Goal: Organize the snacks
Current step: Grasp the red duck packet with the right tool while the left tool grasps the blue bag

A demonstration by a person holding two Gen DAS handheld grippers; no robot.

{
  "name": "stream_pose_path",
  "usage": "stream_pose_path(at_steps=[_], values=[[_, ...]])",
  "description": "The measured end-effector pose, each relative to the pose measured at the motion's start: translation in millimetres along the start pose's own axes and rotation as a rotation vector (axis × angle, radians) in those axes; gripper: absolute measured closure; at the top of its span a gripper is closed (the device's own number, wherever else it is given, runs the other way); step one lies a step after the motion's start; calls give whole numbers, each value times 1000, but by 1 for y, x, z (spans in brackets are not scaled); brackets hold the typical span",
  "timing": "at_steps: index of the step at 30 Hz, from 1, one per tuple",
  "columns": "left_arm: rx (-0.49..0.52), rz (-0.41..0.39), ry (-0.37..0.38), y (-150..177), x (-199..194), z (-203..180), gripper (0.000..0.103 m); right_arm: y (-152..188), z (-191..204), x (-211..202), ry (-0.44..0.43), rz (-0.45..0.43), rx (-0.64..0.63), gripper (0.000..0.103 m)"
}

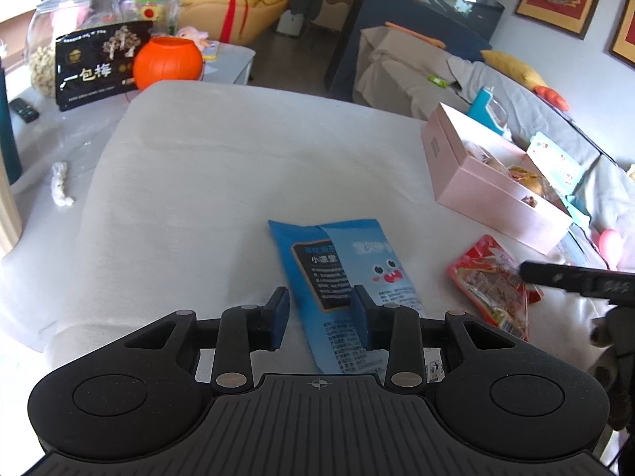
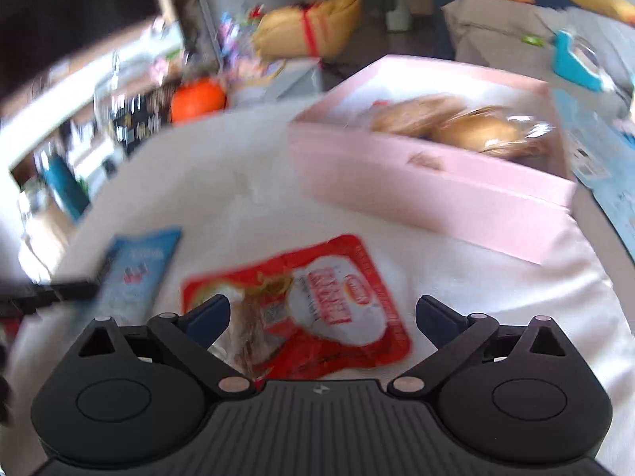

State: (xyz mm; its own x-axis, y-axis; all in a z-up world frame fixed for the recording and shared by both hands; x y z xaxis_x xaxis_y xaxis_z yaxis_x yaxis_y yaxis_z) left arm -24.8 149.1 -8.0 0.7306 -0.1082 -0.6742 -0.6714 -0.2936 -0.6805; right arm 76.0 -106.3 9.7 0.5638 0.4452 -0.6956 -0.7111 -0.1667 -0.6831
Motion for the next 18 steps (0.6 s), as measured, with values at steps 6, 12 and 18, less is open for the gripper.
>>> stream_pose_path(at_steps=[6, 12, 18], values=[[-12, -3, 4, 1, -1, 1, 64, 6, -4, -21, 19, 33, 80, 4], [-7, -5, 6, 2, -1, -2, 64, 7, 8, 6, -84, 112, 149, 7], [-14, -6, 15, 5, -3, -1, 63, -14, 38, 50, 86, 44, 19, 3]])
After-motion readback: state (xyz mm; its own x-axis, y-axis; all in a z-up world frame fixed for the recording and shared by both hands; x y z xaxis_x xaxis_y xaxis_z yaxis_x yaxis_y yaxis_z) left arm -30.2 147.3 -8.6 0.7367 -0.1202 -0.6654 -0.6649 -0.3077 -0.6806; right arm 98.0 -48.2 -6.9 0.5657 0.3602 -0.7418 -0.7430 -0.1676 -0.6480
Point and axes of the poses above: each gripper's, at about its wrist camera, not at the fingertips, and x roughly the way its jaws point, z to its left, y to its underside, the point moved 5 cm from there along x, roughly the way its jaws point, and after that the axes turned 1 degree about x, right-handed, at the moved point
